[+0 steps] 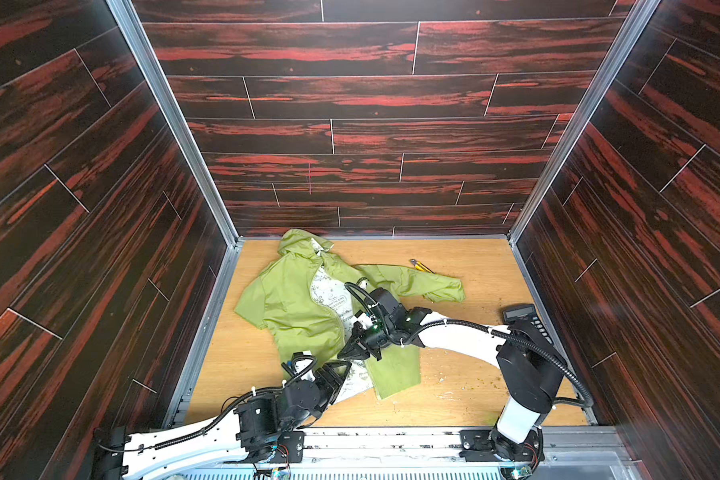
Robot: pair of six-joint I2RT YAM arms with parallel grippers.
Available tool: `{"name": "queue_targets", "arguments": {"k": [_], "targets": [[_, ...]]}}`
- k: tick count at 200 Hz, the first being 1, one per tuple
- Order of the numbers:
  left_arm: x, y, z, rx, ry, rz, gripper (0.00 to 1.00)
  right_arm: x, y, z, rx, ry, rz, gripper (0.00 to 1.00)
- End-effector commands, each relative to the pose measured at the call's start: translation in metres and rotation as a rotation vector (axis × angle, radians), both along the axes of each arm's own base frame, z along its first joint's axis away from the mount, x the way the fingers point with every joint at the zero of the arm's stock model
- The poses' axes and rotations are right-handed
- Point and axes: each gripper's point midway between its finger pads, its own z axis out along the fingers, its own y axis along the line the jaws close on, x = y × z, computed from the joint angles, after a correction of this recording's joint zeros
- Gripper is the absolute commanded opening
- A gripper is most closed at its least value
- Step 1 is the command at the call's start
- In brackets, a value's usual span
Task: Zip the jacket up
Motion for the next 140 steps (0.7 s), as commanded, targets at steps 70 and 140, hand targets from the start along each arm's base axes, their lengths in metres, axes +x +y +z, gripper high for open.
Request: {"name": "queue_targets", "arguments": {"k": [70,140], "targets": [[0.000,0.004,0.021,0.014,-0.076,-0.018,0.52,-0.006,-0.008,0.027,0.001,-0.063,0.021,0.00],[0.002,-0.014,0.026,0.069,-0.095,-0.070,0.35,-0.007,-0.009,0.029,0.001,-0.072,0.027,0.00]]}}
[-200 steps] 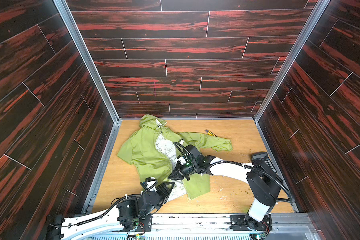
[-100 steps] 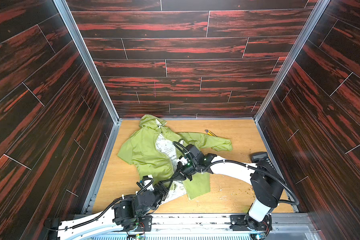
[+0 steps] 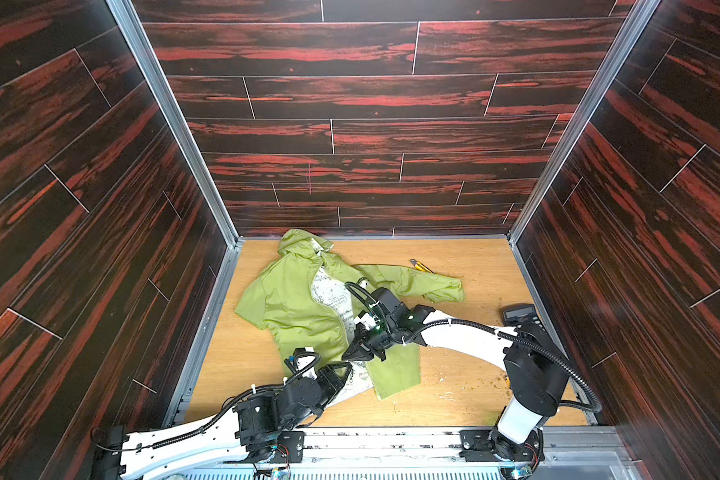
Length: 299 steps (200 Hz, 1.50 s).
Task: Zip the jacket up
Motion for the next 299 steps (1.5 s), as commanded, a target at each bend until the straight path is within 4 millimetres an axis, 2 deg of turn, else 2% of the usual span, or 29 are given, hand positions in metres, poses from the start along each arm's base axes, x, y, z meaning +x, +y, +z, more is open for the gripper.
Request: {"name": "queue_targets", "arguments": {"k": [1,63,101,139,223,262,299], "targets": [[0.003,-0.005,0.019,-0.031,-0.041,-0.003,0.35,-0.004,0.000,0.028,0.044,-0.043,0.014,0.00],[0.003,0.003,0.015,-0.027,-0.036,0.019,0.26,-0.005,-0.002,0.031,0.042,-0.055,0.020,0.00],[0.001,-0.003,0.012,-0.025,-0.022,-0.003,0.21,-0.005,-0.003,0.033,0.042,-0.059,0.023,0.00],[0.001,-0.007,0.011,-0.016,-0.014,-0.017,0.20,-0.005,-0.004,0.033,0.036,-0.067,0.024,0.00],[0.001,-0.007,0.010,-0.017,-0.012,-0.009,0.00,-0.002,-0.010,0.041,0.020,-0.115,0.035,0.00],[0.002,-0.012,0.007,-0.022,-0.010,-0.015,0.00,0.002,-0.017,0.044,0.008,-0.152,0.035,0.00],[0.003,-0.018,0.007,-0.024,-0.022,-0.032,0.00,0.012,-0.040,0.046,-0.032,-0.233,0.005,0.31]]}}
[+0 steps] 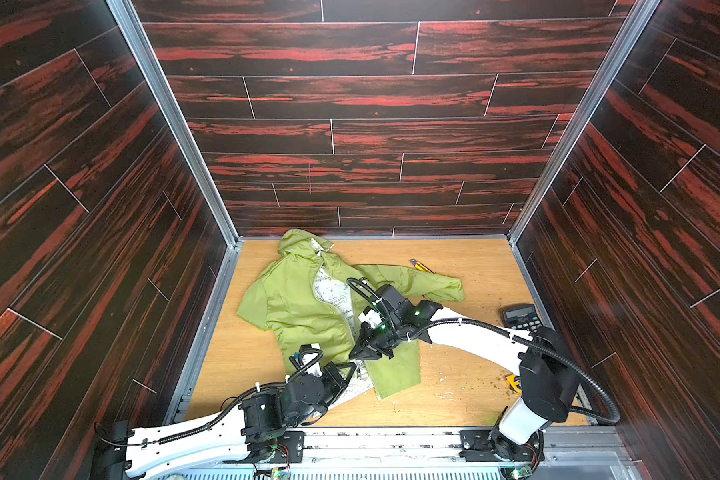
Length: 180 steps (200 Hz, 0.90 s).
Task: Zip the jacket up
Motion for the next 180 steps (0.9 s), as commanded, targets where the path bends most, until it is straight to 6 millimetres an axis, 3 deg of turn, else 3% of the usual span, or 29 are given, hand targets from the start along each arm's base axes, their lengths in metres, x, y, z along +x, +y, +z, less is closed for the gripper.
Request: {"name": "queue_targets", "arguments": {"k": [1,43,62,87,121,180], "targets": [[0.000,-0.003,0.000,0.010,-0.009,-0.011,0.00,0.008,-0.017,0.031,0.031,-0.110,-0.017,0.32],[0.003,-0.005,0.000,0.025,-0.027,-0.008,0.00,0.010,-0.066,0.019,-0.032,-0.172,-0.084,0.71],[0.003,-0.005,-0.003,0.034,-0.025,-0.006,0.00,0.002,-0.092,0.002,-0.062,-0.166,-0.123,0.79],[0.002,-0.006,-0.009,0.047,-0.009,-0.010,0.00,-0.018,-0.122,-0.031,-0.114,-0.108,-0.166,0.79],[0.003,-0.009,-0.013,0.064,0.004,-0.010,0.00,-0.045,-0.151,-0.075,-0.172,-0.005,-0.244,0.70],[0.004,-0.015,-0.014,0.063,0.008,-0.019,0.00,-0.055,-0.162,-0.122,-0.186,0.090,-0.346,0.66]]}}
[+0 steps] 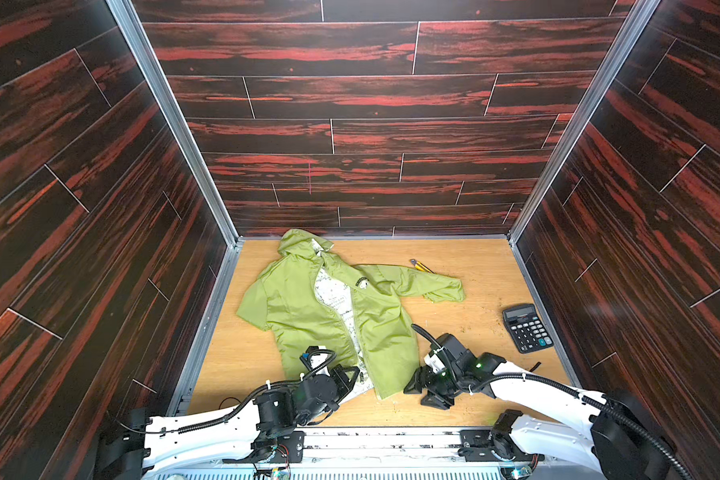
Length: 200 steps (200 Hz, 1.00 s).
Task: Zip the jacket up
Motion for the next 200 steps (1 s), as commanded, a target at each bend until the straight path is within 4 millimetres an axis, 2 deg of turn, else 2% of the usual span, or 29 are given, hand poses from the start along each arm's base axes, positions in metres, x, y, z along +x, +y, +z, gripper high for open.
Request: {"name": "queue_targets", "arguments": {"k": [1,93,120,159,200], "targets": [[0.003,-0.006,0.015,-0.042,-0.020,0.000,0.00,0.011,0.007,-0.005,0.033,-0.010,-0.076,0.66],[0.004,0.011,0.021,-0.060,-0.042,0.045,0.00,0.034,0.027,-0.032,0.132,-0.075,-0.124,0.54],[0.004,0.018,0.021,-0.064,-0.044,0.064,0.00,0.038,0.037,-0.028,0.200,-0.124,-0.108,0.51],[0.004,0.025,0.020,-0.066,-0.046,0.081,0.00,0.039,0.057,-0.012,0.279,-0.171,-0.058,0.51],[0.004,0.025,0.019,-0.069,-0.043,0.084,0.00,0.032,0.068,-0.014,0.293,-0.145,-0.027,0.48]]}}
